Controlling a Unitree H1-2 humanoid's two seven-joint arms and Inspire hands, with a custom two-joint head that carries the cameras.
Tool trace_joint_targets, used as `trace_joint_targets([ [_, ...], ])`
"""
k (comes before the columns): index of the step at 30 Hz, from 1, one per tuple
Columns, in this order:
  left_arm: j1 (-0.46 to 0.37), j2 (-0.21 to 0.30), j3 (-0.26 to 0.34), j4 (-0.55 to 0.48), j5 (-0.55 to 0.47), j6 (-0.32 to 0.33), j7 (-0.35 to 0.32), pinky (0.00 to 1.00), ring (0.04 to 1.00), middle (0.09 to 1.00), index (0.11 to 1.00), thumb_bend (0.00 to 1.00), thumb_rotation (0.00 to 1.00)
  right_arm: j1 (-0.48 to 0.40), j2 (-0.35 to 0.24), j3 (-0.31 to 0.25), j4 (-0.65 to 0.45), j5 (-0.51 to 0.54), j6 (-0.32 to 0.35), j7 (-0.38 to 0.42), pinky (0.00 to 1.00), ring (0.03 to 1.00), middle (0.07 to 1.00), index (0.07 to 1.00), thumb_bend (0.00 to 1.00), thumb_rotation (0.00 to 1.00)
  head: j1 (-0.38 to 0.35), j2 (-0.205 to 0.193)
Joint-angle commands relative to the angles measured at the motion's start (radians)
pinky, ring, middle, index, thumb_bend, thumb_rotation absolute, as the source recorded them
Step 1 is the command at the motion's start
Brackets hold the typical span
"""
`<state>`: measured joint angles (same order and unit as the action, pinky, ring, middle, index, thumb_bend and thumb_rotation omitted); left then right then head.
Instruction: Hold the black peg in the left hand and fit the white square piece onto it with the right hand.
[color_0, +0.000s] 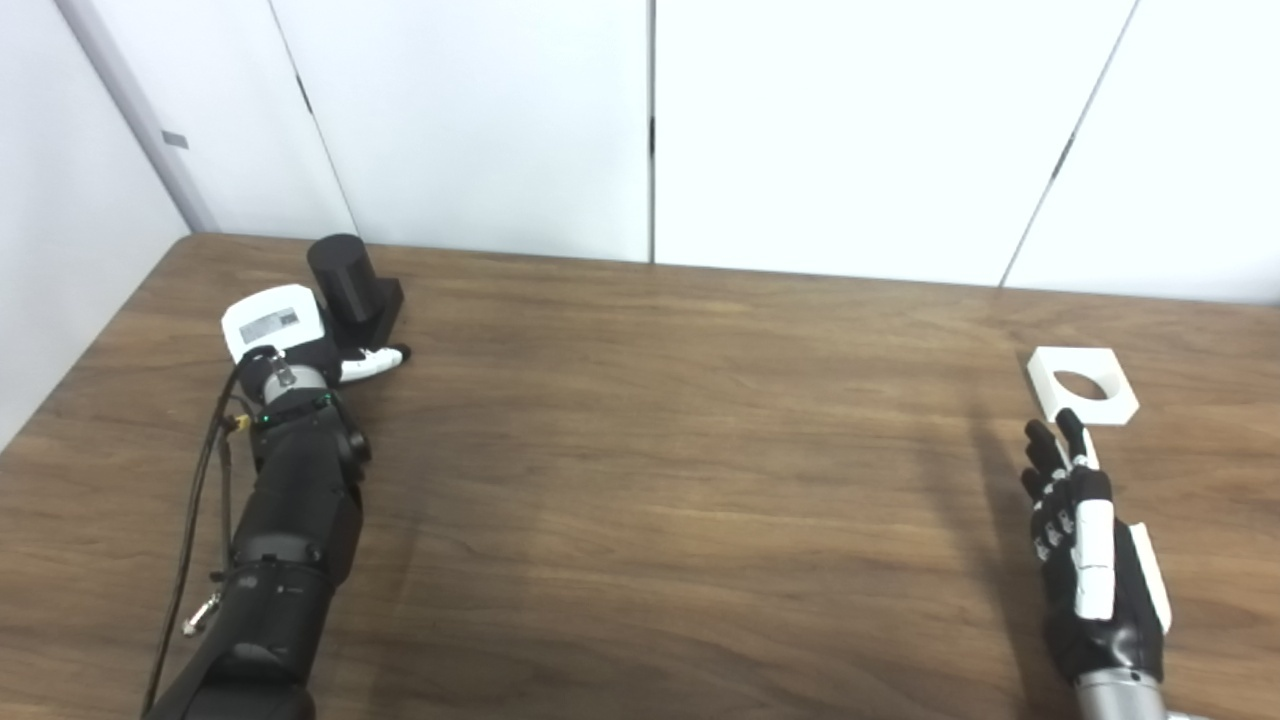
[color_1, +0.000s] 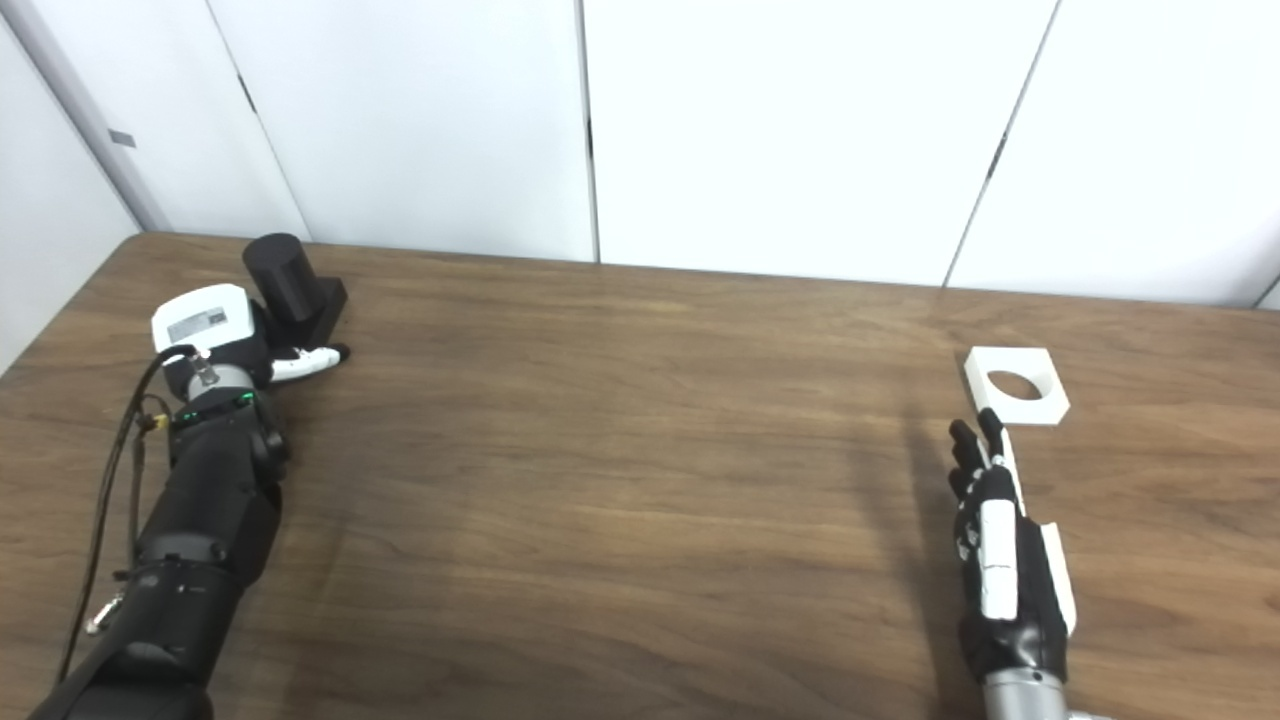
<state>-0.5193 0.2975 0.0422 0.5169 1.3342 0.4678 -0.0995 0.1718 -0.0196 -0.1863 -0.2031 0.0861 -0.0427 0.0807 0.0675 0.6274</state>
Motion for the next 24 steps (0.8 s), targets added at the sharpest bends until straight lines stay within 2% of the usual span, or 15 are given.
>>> trace_joint_targets([
  [1, -0.02, 0.017, -0.008, 0.009, -0.007, 0.002, 0.023, 0.75, 0.833, 0.825, 0.721, 0.74, 0.49, 0.1, -0.024, 0.006, -0.015, 0.013, -0.035, 0.013, 1.0, 0.984, 0.959, 1.0, 0.57, 1.0, 0.001, 0.0],
  [4, -0.016, 0.017, -0.005, 0.002, -0.04, 0.002, 0.038, 0.76, 0.835, 0.831, 0.699, 0.72, 0.44, 0.101, -0.023, 0.005, -0.019, 0.016, -0.032, 0.013, 1.0, 0.984, 0.957, 1.0, 0.56, 1.0, 0.002, 0.001],
  [7, -0.007, 0.02, -0.005, -0.018, -0.079, 0.002, 0.046, 0.72, 0.797, 0.799, 0.664, 0.69, 0.38, 0.102, -0.022, 0.005, -0.021, 0.014, -0.03, 0.012, 1.0, 0.985, 0.956, 1.0, 0.55, 1.0, 0.002, 0.001],
  [11, 0.005, 0.028, -0.016, -0.04, -0.123, 0.002, 0.062, 0.68, 0.771, 0.775, 0.623, 0.66, 0.22, 0.102, -0.023, 0.007, -0.025, 0.015, -0.024, 0.014, 1.0, 0.987, 0.958, 1.0, 0.54, 1.0, 0.002, 0.001],
  [14, 0.009, 0.036, -0.027, -0.037, -0.153, 0.002, 0.085, 0.66, 0.766, 0.775, 0.602, 0.66, 0.16, 0.102, -0.025, 0.007, -0.022, 0.011, -0.029, 0.014, 1.0, 0.985, 0.956, 1.0, 0.54, 1.0, 0.002, 0.001],
  [24, 0.018, 0.046, -0.041, -0.046, -0.228, 0.002, 0.108, 0.62, 0.756, 0.771, 0.617, 0.61, 0.1, 0.101, -0.027, 0.007, -0.017, 0.002, -0.041, 0.013, 1.0, 0.981, 0.95, 1.0, 0.55, 1.0, 0.001, 0.003],
])
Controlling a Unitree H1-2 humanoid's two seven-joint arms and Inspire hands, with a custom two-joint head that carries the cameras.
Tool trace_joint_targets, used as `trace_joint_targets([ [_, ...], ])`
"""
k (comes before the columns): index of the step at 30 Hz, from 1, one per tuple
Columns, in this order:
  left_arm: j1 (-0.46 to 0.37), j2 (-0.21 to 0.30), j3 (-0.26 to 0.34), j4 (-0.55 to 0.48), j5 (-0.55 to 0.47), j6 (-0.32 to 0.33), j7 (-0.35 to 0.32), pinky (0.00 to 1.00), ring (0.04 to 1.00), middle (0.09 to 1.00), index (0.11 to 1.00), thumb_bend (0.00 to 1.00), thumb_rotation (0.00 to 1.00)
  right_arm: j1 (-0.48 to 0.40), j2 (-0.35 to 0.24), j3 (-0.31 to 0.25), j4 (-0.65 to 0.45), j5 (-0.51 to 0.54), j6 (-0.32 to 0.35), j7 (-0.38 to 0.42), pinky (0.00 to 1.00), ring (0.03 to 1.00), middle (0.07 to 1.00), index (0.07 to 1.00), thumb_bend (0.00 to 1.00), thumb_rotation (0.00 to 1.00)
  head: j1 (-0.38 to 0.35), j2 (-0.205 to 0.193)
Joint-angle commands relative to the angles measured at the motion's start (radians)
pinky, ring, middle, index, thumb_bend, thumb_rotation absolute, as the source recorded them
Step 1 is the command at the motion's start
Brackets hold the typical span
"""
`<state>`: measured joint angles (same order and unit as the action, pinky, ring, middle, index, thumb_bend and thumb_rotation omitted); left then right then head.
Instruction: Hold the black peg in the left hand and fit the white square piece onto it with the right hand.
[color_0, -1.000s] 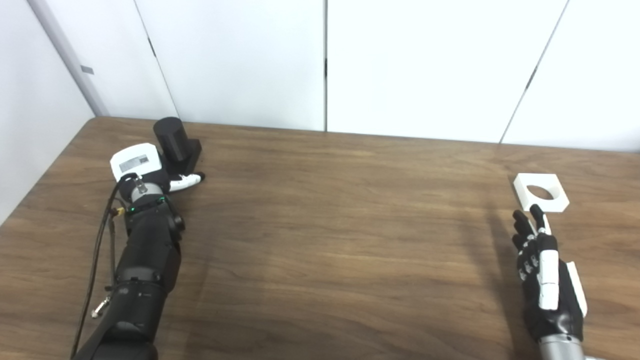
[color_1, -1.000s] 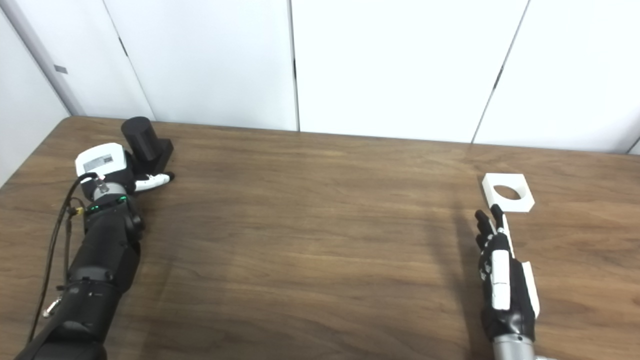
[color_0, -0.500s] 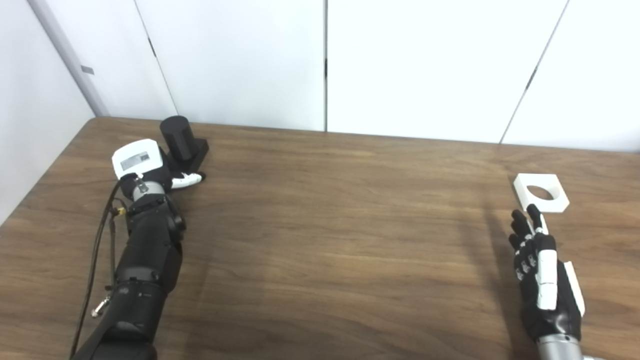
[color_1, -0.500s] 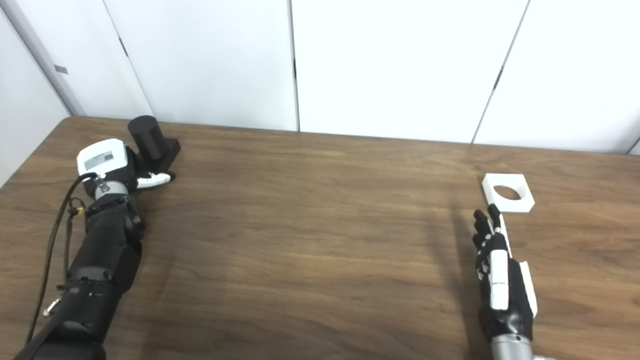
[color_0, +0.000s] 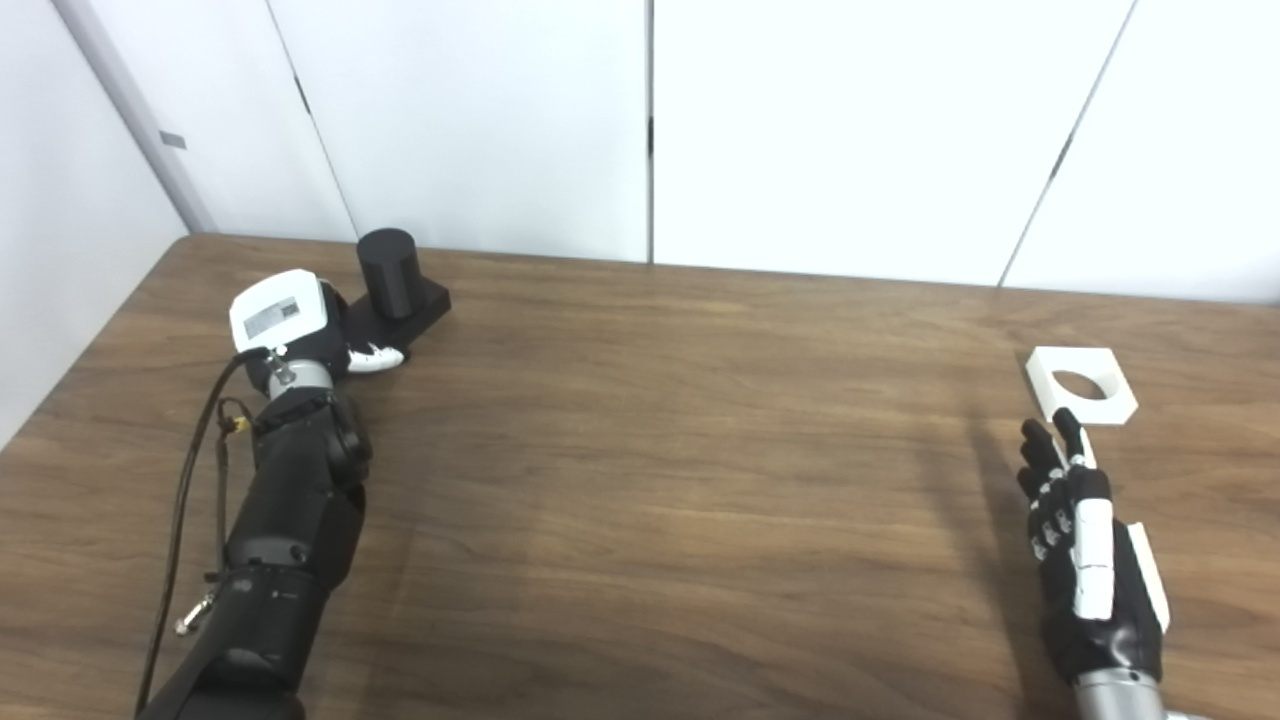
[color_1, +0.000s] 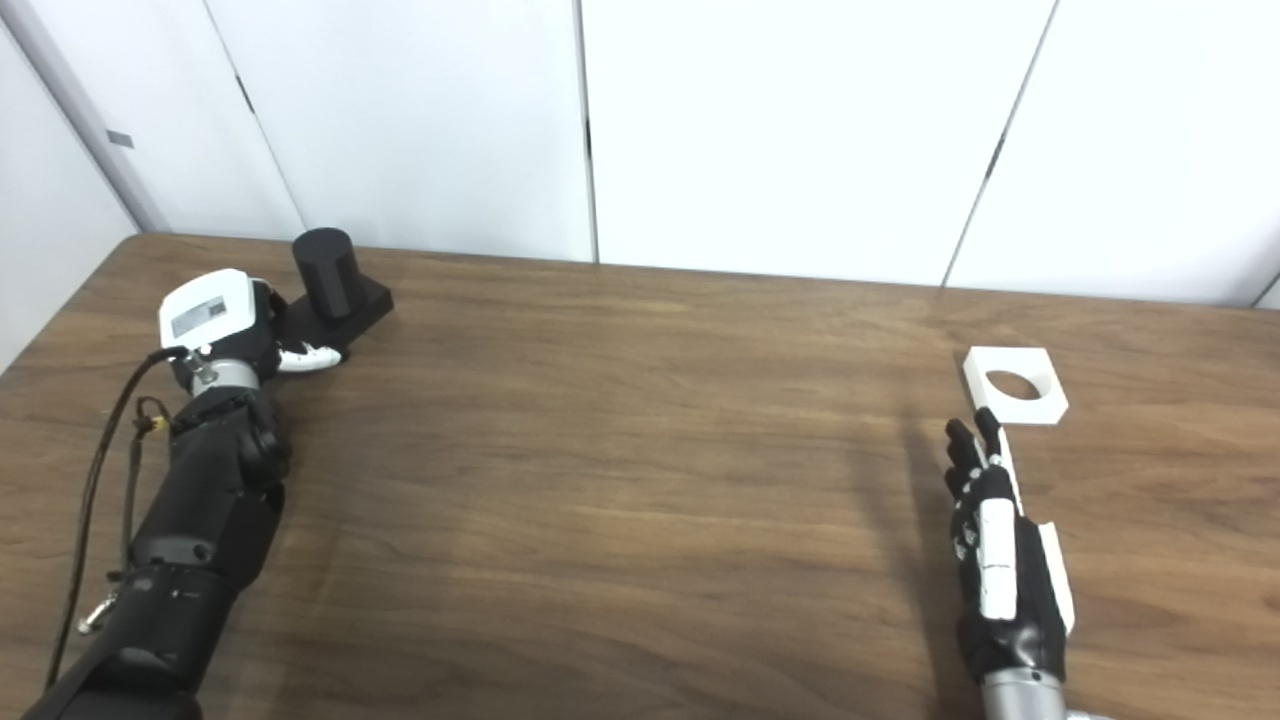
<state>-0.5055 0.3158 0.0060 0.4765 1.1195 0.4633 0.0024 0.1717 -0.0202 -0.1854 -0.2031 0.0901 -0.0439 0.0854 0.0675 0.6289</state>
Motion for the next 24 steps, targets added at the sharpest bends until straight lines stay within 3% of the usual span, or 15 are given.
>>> trace_joint_targets([
  [1, 0.005, 0.029, -0.007, -0.006, -0.028, 0.006, 0.013, 0.62, 0.759, 0.771, 0.613, 0.61, 0.08, 0.101, -0.026, 0.006, -0.018, 0.0, -0.04, 0.009, 1.0, 0.982, 0.95, 1.0, 0.55, 1.0, 0.001, 0.001],
  [5, 0.014, 0.034, -0.004, -0.018, -0.126, -0.004, 0.019, 0.63, 0.785, 0.805, 0.624, 0.57, 0.01, 0.102, -0.026, 0.006, -0.018, -0.004, -0.038, 0.008, 1.0, 0.987, 0.954, 1.0, 0.55, 1.0, -0.001, 0.002],
  [7, 0.021, 0.044, -0.011, -0.026, -0.184, -0.026, 0.028, 0.6, 0.746, 0.755, 0.598, 0.55, 0.0, 0.102, -0.024, 0.006, -0.02, 0.0, -0.033, 0.008, 1.0, 0.981, 0.953, 1.0, 0.54, 1.0, -0.002, 0.003],
  [8, 0.026, 0.048, -0.013, -0.034, -0.216, -0.041, 0.027, 0.57, 0.709, 0.726, 0.594, 0.53, 0.0, 0.101, -0.024, 0.006, -0.021, 0.003, -0.032, 0.009, 1.0, 0.983, 0.953, 1.0, 0.53, 1.0, -0.003, 0.004],
  [9, 0.032, 0.051, -0.015, -0.045, -0.245, -0.054, 0.025, 0.55, 0.696, 0.718, 0.535, 0.51, 0.03, 0.101, -0.023, 0.006, -0.022, 0.006, -0.03, 0.01, 1.0, 0.985, 0.953, 1.0, 0.53, 1.0, -0.005, 0.005],
  [12, 0.057, 0.059, -0.031, -0.103, -0.315, -0.079, 0.003, 0.58, 0.721, 0.754, 0.499, 0.5, 0.05, 0.101, -0.022, 0.006, -0.024, 0.016, -0.025, 0.012, 1.0, 0.987, 0.954, 1.0, 0.53, 1.0, -0.007, 0.007],
  [24, 0.213, 0.122, -0.128, -0.406, -0.553, -0.19, -0.2, 0.71, 0.821, 0.801, 0.49, 0.49, 0.06, 0.103, -0.01, 0.015, -0.039, -0.002, -0.009, -0.002, 1.0, 0.979, 0.943, 1.0, 0.57, 1.0, -0.022, 0.02],
])
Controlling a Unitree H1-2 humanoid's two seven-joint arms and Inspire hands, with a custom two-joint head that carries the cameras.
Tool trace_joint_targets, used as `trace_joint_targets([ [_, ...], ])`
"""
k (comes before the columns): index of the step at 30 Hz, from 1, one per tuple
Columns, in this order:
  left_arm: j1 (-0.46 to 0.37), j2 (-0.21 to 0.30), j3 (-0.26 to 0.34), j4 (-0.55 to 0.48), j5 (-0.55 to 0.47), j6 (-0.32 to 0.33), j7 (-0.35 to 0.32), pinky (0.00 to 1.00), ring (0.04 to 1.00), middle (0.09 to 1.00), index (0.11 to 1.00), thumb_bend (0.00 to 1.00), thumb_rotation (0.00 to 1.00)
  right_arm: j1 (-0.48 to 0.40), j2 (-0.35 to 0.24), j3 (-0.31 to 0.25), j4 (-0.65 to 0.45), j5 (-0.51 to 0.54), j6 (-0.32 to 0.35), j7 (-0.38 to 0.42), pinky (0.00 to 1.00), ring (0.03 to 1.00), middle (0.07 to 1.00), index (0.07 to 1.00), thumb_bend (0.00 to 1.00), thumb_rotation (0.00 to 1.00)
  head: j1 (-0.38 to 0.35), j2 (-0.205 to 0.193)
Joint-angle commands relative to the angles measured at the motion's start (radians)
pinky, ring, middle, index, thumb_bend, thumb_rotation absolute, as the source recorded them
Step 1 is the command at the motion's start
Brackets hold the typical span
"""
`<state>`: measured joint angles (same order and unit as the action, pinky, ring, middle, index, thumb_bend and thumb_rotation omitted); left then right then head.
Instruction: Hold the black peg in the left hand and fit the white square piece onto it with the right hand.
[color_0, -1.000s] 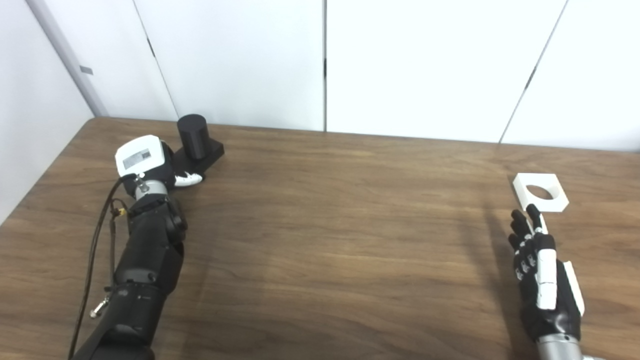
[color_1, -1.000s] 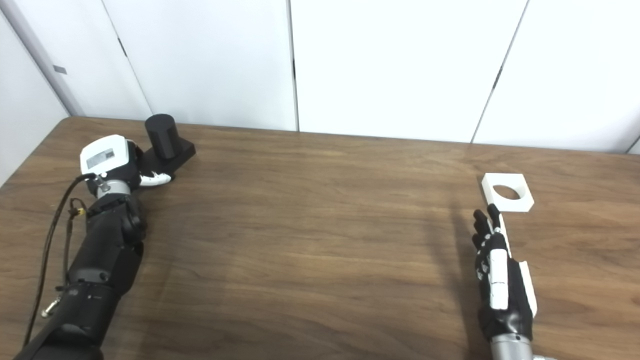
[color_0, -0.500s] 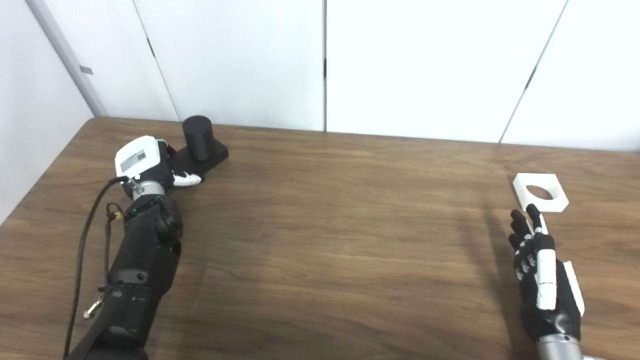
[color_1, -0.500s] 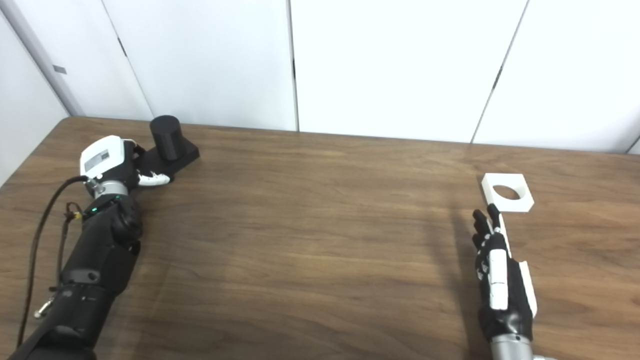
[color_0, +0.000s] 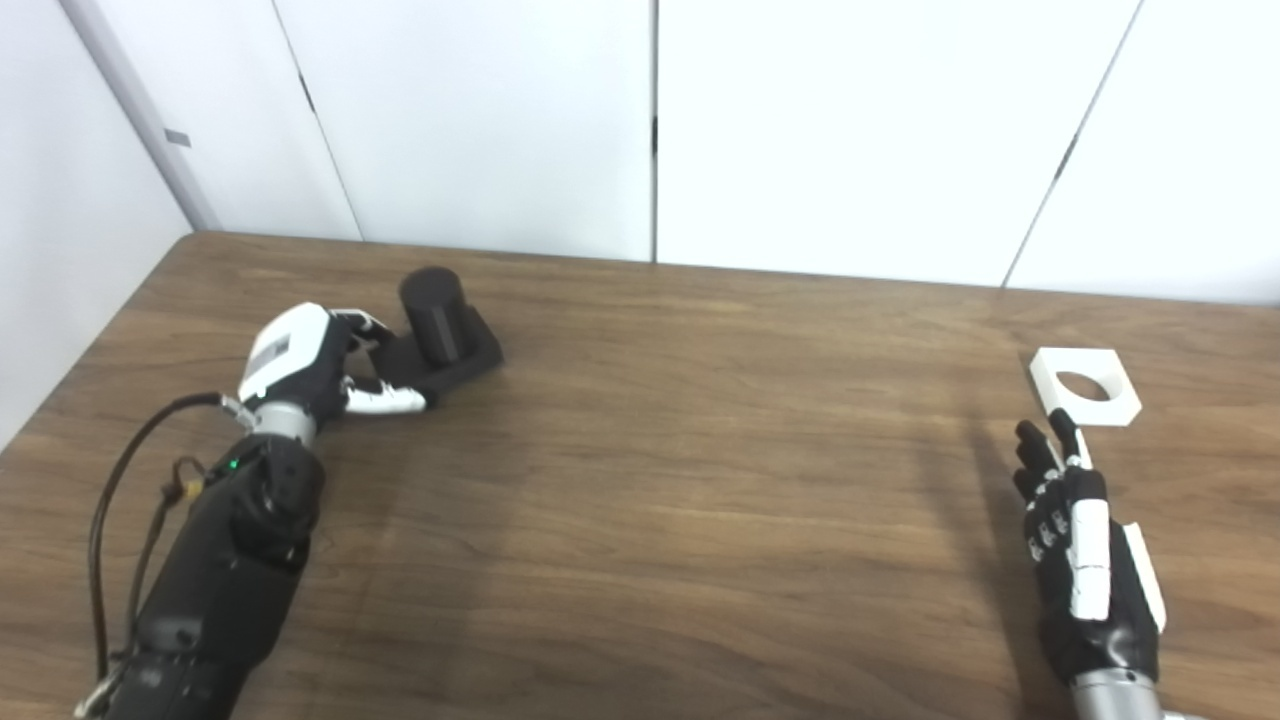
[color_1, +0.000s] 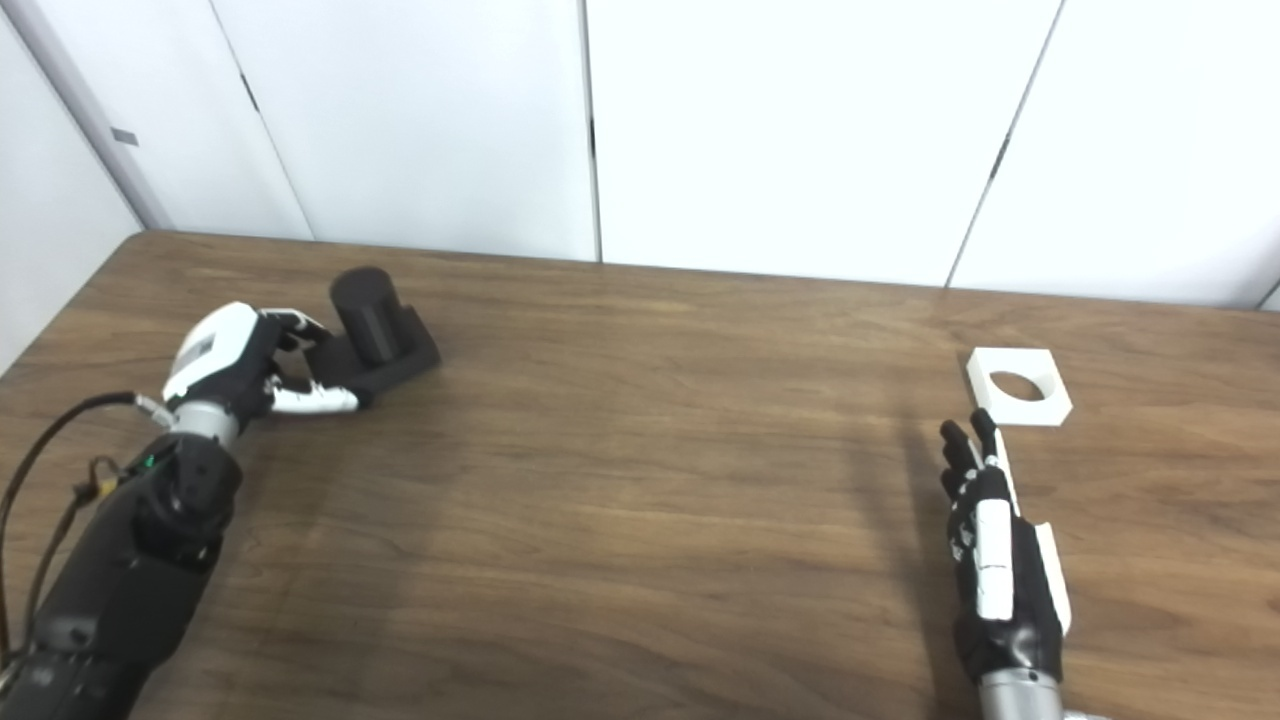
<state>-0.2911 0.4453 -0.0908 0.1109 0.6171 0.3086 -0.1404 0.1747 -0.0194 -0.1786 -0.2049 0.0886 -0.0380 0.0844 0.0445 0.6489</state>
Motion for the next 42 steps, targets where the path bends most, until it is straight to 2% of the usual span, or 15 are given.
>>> trace_joint_targets([
  [1, 0.015, -0.005, -0.042, -0.071, -0.057, -0.038, -0.069, 0.72, 0.825, 0.806, 0.49, 0.49, 0.06, 0.1, -0.01, 0.009, -0.038, -0.001, -0.015, -0.001, 1.0, 0.979, 0.943, 1.0, 0.57, 1.0, 0.001, 0.003],
  [5, 0.069, -0.004, -0.08, -0.166, -0.057, -0.046, -0.09, 0.72, 0.824, 0.804, 0.49, 0.5, 0.06, 0.097, -0.006, 0.014, -0.044, -0.013, -0.007, -0.008, 1.0, 0.977, 0.929, 1.0, 0.56, 1.0, -0.003, 0.007],
  [10, 0.131, -0.01, -0.146, -0.282, -0.006, -0.032, -0.11, 0.71, 0.808, 0.796, 0.49, 0.5, 0.06, 0.096, -0.001, 0.023, -0.052, -0.027, -0.004, -0.017, 1.0, 0.968, 0.916, 1.0, 0.54, 1.0, -0.012, 0.016],
  [16, 0.213, -0.033, -0.273, -0.389, 0.112, -0.057, -0.117, 0.72, 0.831, 0.81, 0.492, 0.5, 0.06, 0.1, 0.005, 0.029, -0.07, -0.024, 0.021, -0.022, 1.0, 0.965, 0.909, 1.0, 0.57, 1.0, -0.024, 0.025],
  [24, 0.274, -0.077, -0.414, -0.432, 0.214, -0.097, -0.146, 0.81, 0.86, 0.819, 0.492, 0.5, 0.05, 0.101, 0.005, 0.039, -0.087, -0.039, 0.036, -0.029, 1.0, 0.951, 0.894, 1.0, 0.57, 1.0, -0.033, 0.035],
  [31, 0.31, -0.12, -0.531, -0.431, 0.255, -0.116, -0.175, 0.98, 0.893, 0.823, 0.492, 0.5, 0.05, 0.104, 0.006, 0.052, -0.104, -0.059, 0.053, -0.042, 1.0, 0.951, 0.899, 1.0, 0.61, 1.0, -0.044, 0.048],
  [35, 0.325, -0.129, -0.55, -0.417, 0.27, -0.126, -0.167, 1.0, 0.909, 0.821, 0.491, 0.5, 0.05, 0.102, 0.006, 0.059, -0.115, -0.081, 0.063, -0.05, 1.0, 0.956, 0.893, 1.0, 0.62, 1.0, -0.057, 0.062],
  [37, 0.328, -0.129, -0.546, -0.416, 0.266, -0.13, -0.17, 1.0, 0.913, 0.821, 0.491, 0.5, 0.05, 0.1, 0.006, 0.063, -0.124, -0.093, 0.075, -0.054, 1.0, 0.956, 0.89, 1.0, 0.61, 1.0, -0.078, 0.081],
  [42, 0.334, -0.123, -0.537, -0.419, 0.261, -0.141, -0.176, 1.0, 0.919, 0.824, 0.491, 0.5, 0.05, 0.099, 0.014, 0.07, -0.141, -0.112, 0.101, -0.067, 1.0, 0.952, 0.882, 1.0, 0.63, 1.0, -0.098, 0.091],
])
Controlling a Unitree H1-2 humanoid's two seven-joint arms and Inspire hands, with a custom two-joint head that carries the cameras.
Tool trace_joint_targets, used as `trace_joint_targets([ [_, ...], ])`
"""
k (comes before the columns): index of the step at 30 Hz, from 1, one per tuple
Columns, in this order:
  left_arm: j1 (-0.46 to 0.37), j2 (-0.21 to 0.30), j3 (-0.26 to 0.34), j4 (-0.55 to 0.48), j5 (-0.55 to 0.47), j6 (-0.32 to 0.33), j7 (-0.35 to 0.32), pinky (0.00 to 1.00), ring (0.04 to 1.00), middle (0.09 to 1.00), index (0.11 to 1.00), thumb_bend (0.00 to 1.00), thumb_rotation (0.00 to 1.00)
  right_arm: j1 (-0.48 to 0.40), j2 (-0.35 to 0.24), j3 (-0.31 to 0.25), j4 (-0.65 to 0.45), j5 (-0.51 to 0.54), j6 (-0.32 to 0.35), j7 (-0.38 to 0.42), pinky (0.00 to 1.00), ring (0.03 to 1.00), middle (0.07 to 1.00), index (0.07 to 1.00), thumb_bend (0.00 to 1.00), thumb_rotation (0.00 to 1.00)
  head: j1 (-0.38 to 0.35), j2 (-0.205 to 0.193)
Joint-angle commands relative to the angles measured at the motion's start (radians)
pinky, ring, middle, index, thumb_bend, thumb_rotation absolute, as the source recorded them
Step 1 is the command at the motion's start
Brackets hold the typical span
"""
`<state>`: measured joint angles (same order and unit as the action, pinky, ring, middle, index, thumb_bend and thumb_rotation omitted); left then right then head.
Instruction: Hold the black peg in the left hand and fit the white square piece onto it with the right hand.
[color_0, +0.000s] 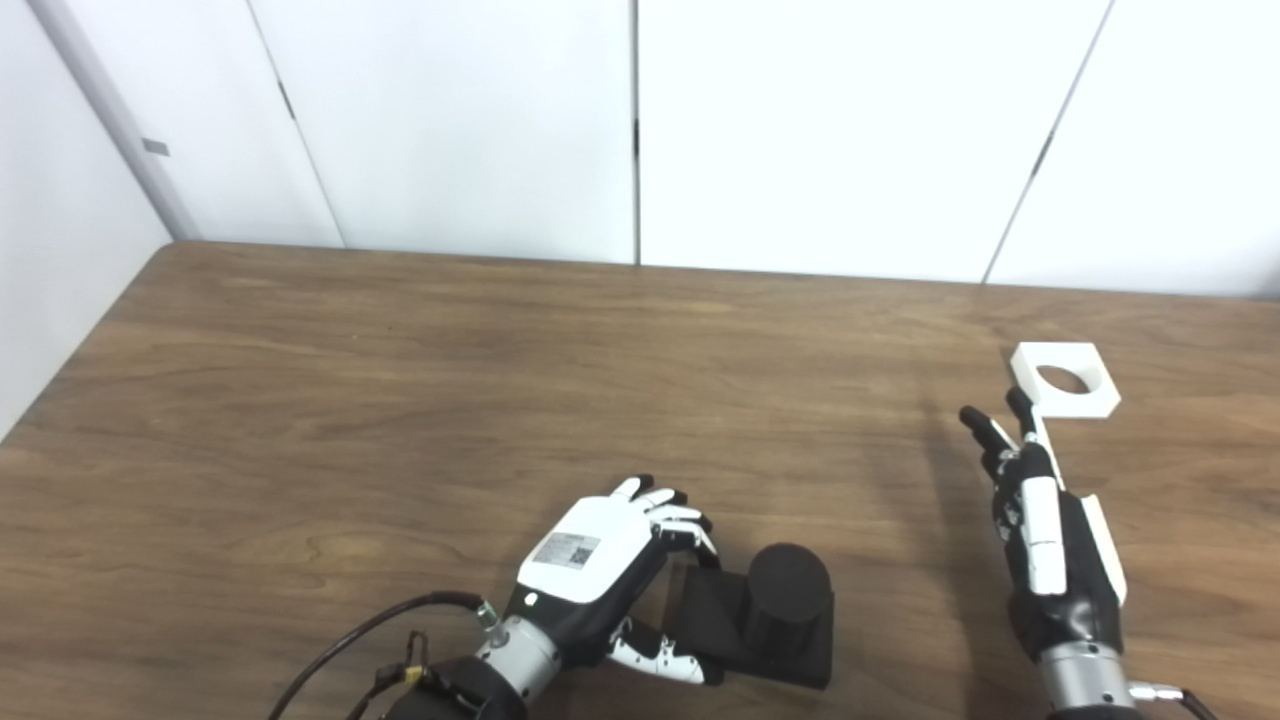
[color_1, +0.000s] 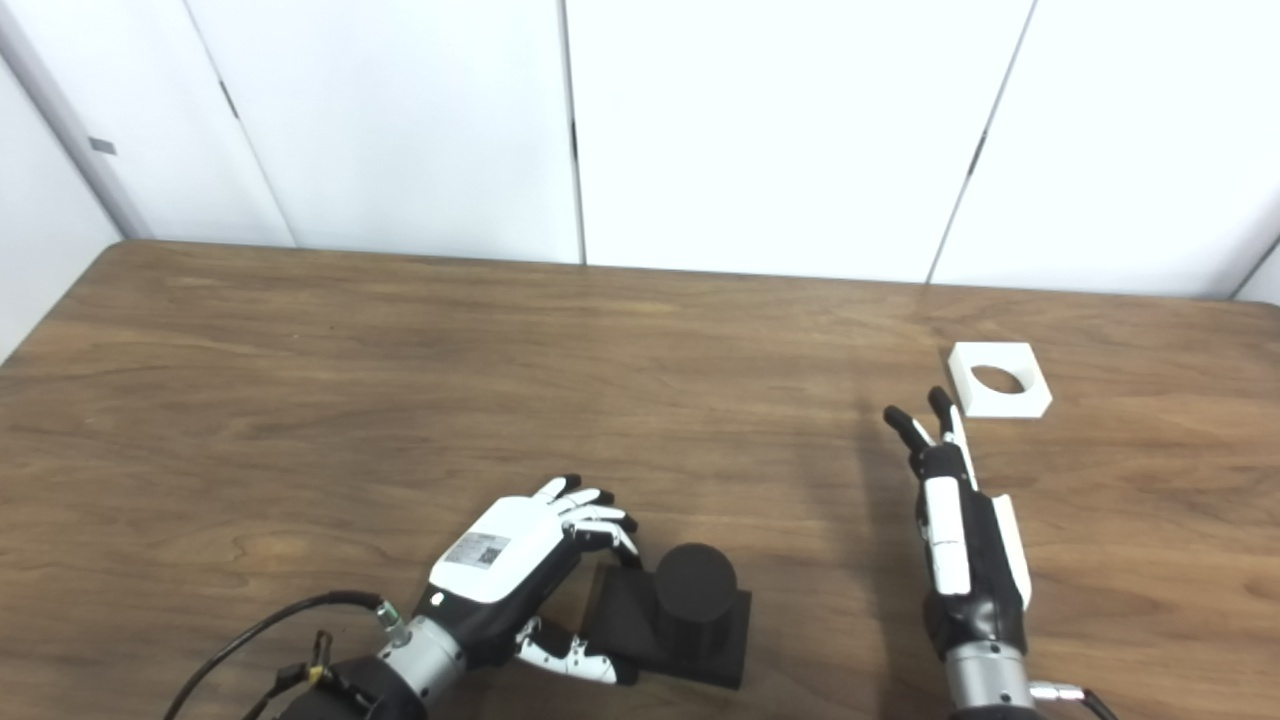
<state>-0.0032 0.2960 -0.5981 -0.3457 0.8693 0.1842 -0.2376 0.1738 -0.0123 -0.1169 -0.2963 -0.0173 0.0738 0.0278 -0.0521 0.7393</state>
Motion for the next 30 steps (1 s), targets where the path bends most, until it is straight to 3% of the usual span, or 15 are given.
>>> trace_joint_targets([
  [1, 0.048, 0.027, -0.026, 0.039, 0.007, -0.019, -0.075, 1.0, 0.92, 0.823, 0.491, 0.5, 0.05, 0.1, 0.011, 0.009, -0.054, -0.009, -0.003, -0.014, 1.0, 0.952, 0.881, 1.0, 0.64, 1.0, -0.004, 0.001],
  [18, 0.084, 0.031, 0.008, 0.066, 0.102, -0.039, -0.004, 1.0, 0.903, 0.825, 0.491, 0.5, 0.05, 0.094, 0.015, 0.019, -0.051, -0.001, 0.003, -0.031, 1.0, 0.962, 0.891, 1.0, 0.61, 1.0, -0.048, 0.002],
  [21, 0.086, 0.037, 0.018, 0.067, 0.106, -0.04, -0.001, 1.0, 0.899, 0.827, 0.491, 0.5, 0.05, 0.092, 0.017, 0.021, -0.055, 0.002, 0.005, -0.034, 1.0, 0.959, 0.887, 0.991, 0.63, 0.96, -0.066, -0.001],
  [23, 0.088, 0.042, 0.025, 0.064, 0.103, -0.041, -0.004, 1.0, 0.901, 0.829, 0.491, 0.5, 0.05, 0.086, 0.02, 0.015, -0.067, 0.02, 0.019, -0.036, 1.0, 0.957, 0.891, 0.978, 0.6, 0.85, -0.075, 0.0],
  [25, 0.09, 0.051, 0.034, 0.061, 0.098, -0.047, -0.005, 1.0, 0.9, 0.828, 0.491, 0.5, 0.05, 0.074, 0.022, 0.004, -0.092, 0.032, 0.051, -0.045, 0.94, 0.936, 0.895, 0.951, 0.63, 0.59, -0.094, -0.006],
  [27, 0.094, 0.058, 0.045, 0.057, 0.093, -0.055, -0.008, 1.0, 0.898, 0.828, 0.491, 0.5, 0.05, 0.059, -0.003, 0.003, -0.119, -0.015, 0.083, -0.054, 0.9, 0.923, 0.899, 0.939, 0.66, 0.5, -0.109, -0.009],
  [30, 0.101, 0.068, 0.064, 0.05, 0.083, -0.071, -0.011, 1.0, 0.898, 0.826, 0.49, 0.5, 0.05, 0.029, -0.078, -0.012, -0.148, -0.081, 0.131, -0.036, 0.98, 0.955, 0.925, 0.941, 0.72, 0.44, -0.135, -0.012],
])
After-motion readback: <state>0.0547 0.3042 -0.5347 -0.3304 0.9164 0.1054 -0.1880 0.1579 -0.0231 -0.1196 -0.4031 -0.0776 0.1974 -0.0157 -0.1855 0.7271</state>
